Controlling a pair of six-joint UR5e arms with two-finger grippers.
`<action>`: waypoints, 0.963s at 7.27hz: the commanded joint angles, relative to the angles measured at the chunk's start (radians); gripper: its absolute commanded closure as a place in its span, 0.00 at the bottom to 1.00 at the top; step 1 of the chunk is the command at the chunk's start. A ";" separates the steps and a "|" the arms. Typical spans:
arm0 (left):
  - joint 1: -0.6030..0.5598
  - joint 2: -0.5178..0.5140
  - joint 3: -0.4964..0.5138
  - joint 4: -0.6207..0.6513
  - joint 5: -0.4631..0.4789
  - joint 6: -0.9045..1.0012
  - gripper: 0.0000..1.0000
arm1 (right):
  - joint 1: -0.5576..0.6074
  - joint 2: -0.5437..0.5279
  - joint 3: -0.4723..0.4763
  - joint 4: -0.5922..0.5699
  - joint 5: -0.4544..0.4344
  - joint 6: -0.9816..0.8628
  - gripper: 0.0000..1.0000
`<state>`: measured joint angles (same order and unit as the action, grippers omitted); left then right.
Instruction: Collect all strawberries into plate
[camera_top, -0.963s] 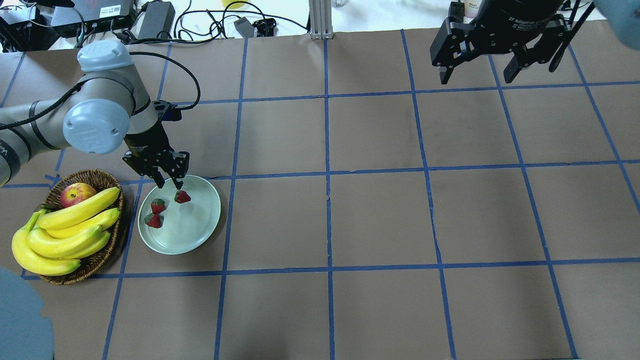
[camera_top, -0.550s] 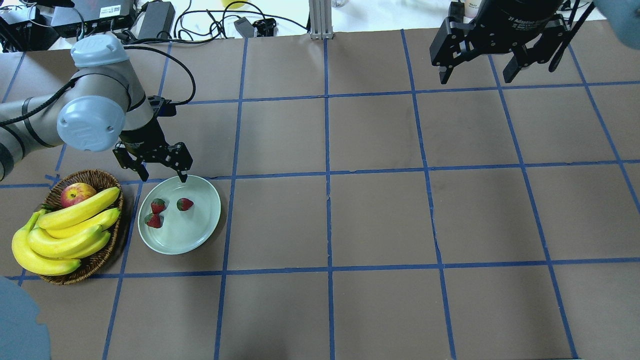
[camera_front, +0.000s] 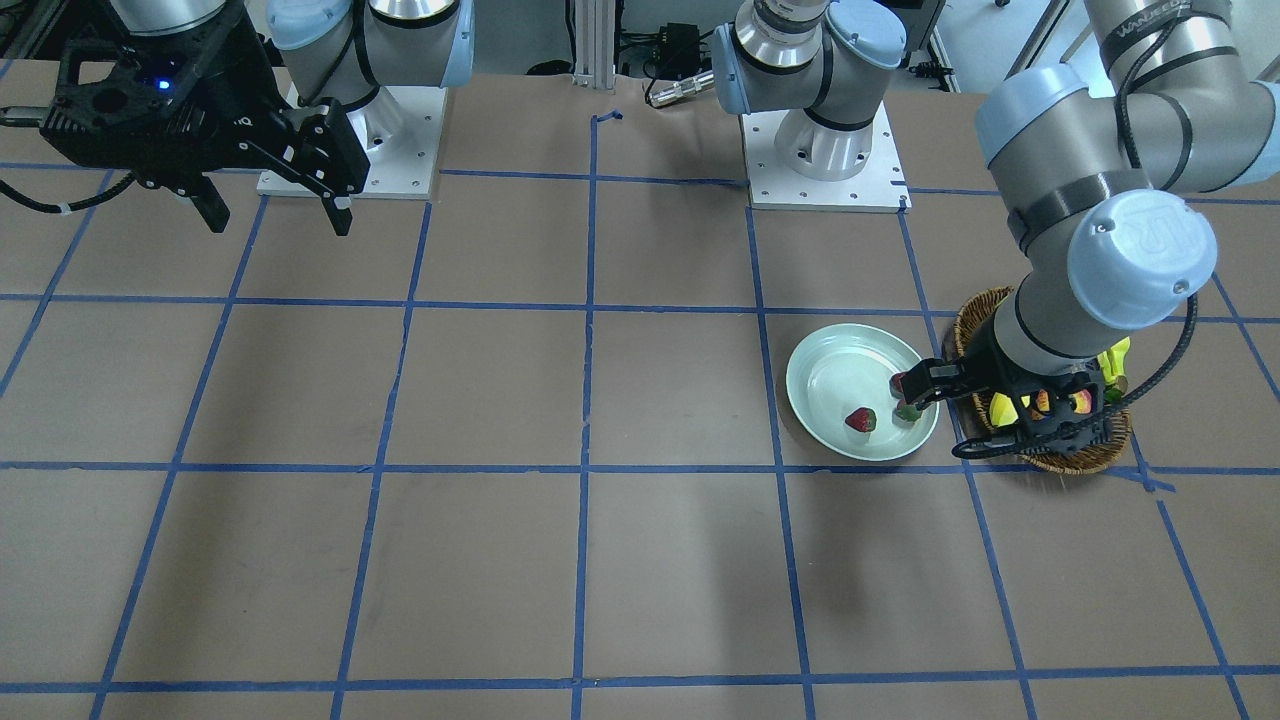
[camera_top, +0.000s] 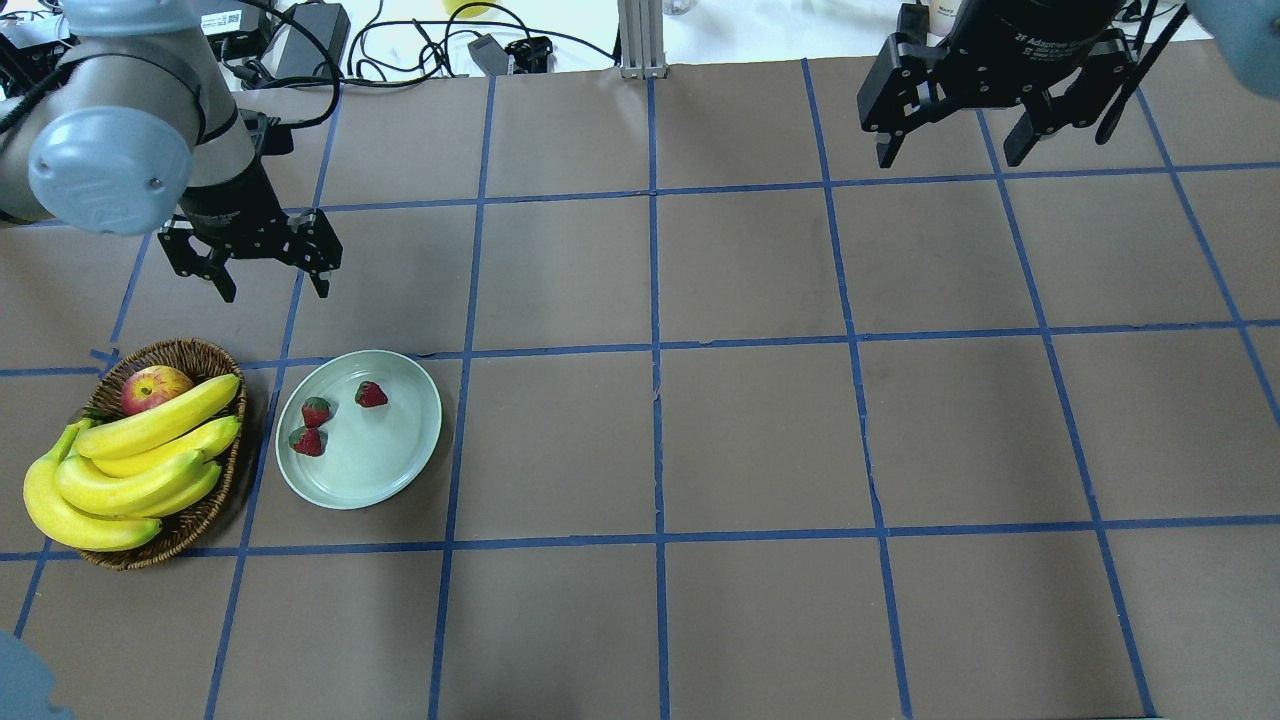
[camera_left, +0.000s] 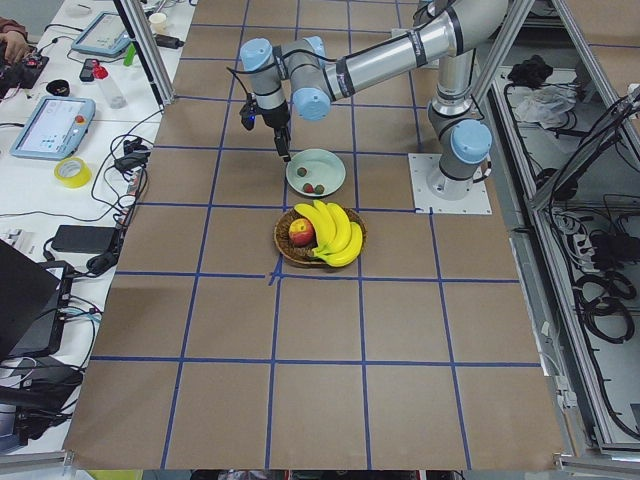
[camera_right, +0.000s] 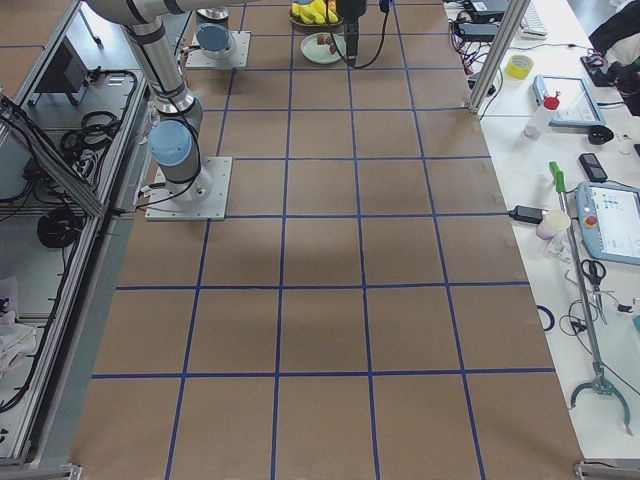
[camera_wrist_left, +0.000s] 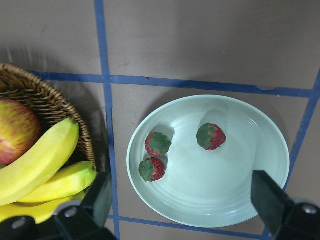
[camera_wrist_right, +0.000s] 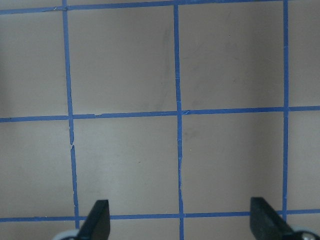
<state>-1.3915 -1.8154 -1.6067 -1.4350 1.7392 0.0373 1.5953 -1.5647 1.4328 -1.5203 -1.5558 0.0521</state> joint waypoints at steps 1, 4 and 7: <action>-0.017 0.034 0.041 -0.030 -0.006 -0.017 0.00 | 0.002 -0.002 -0.002 0.002 0.000 0.000 0.00; -0.050 0.077 0.041 -0.022 -0.056 -0.129 0.00 | -0.001 -0.002 -0.002 0.002 -0.003 0.002 0.00; -0.061 0.148 0.042 -0.030 -0.078 -0.117 0.00 | 0.000 0.000 -0.002 0.000 0.003 0.000 0.00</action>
<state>-1.4463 -1.6936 -1.5650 -1.4635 1.6754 -0.0813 1.5953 -1.5660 1.4312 -1.5193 -1.5557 0.0524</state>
